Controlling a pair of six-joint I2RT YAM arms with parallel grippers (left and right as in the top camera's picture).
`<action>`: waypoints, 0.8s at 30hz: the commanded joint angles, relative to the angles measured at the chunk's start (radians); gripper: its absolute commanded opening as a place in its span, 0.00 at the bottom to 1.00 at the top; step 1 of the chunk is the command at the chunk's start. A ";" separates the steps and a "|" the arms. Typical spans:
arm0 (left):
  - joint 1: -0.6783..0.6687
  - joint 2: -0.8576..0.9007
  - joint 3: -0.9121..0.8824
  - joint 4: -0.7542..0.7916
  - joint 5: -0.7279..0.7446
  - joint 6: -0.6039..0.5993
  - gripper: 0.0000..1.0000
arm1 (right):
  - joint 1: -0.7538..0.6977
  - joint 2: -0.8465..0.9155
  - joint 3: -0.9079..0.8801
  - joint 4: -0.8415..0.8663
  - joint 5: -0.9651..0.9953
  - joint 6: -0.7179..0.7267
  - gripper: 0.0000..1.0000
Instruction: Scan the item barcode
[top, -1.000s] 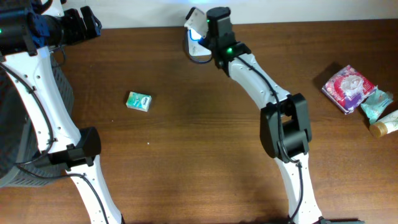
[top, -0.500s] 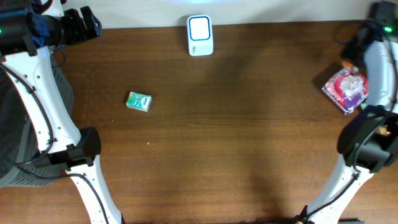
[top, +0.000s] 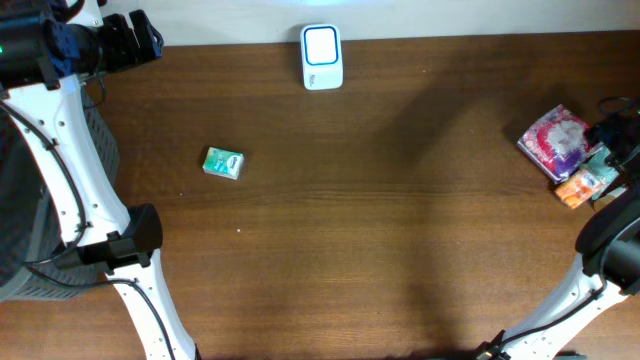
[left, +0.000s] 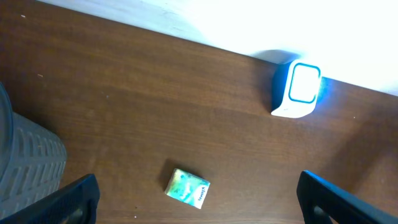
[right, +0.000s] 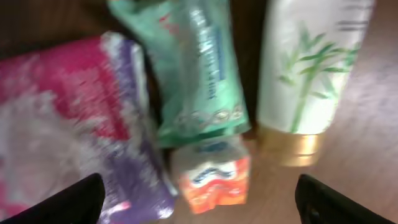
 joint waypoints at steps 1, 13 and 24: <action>0.003 -0.003 -0.002 0.000 0.000 0.012 0.99 | 0.021 -0.047 -0.005 -0.026 -0.140 -0.056 0.92; 0.003 -0.003 -0.002 0.000 0.000 0.012 0.99 | 0.684 -0.213 -0.005 -0.009 -0.090 -0.056 0.99; 0.003 -0.003 -0.002 0.000 0.000 0.012 0.99 | 0.593 -0.213 -0.005 -0.043 0.026 -0.056 0.99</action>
